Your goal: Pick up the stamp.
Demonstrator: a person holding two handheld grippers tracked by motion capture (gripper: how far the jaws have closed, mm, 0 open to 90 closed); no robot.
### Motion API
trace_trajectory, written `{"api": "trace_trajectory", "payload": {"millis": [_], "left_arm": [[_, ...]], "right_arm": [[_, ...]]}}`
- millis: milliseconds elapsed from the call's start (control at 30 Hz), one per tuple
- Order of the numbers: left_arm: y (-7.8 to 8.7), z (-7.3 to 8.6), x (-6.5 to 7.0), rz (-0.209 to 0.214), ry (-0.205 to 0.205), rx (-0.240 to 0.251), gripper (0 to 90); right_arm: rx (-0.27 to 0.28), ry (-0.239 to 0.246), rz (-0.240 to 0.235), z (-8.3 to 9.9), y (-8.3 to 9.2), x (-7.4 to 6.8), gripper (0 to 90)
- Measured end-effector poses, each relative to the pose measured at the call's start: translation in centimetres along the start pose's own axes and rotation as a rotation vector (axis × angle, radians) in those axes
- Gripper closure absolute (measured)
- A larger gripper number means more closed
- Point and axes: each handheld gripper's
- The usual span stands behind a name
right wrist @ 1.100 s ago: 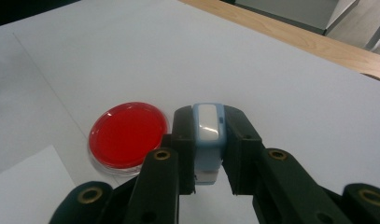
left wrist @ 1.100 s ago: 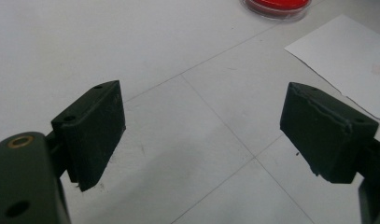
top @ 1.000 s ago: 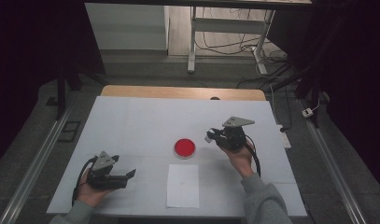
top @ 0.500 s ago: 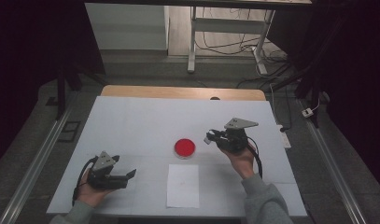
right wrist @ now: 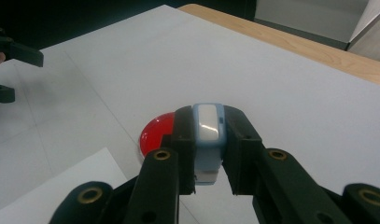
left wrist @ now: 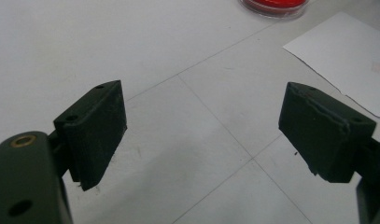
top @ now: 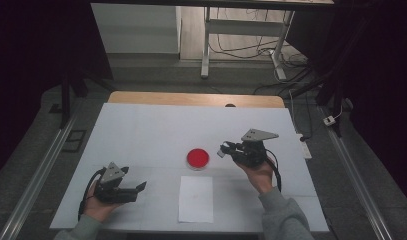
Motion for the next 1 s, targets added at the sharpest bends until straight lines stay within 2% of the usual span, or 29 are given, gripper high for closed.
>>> {"api": "trace_trajectory", "payload": {"millis": [533,733,1000], "left_arm": [[-0.2,0.0,-0.3,0.007,0.010,0.011,15.9],[-0.1,0.0,-0.3,0.006,0.011,0.017,16.0],[0.1,0.1,-0.3,0.007,0.004,0.025,16.1]], "right_arm": [[0.015,-0.017,-0.039,0.0,0.1,-1.1,75.0],[0.010,-0.011,-0.048,0.2,-0.2,-2.0,75.0],[0.017,-0.001,-0.085,-0.1,-0.5,-3.4,75.0]]}}
Point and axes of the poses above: each handheld gripper's, and its own axes: y roughly backward along the jaws, z roughly out of its underside, x roughly to its right, and after that the axes turned 7 degrees about y, right-handed
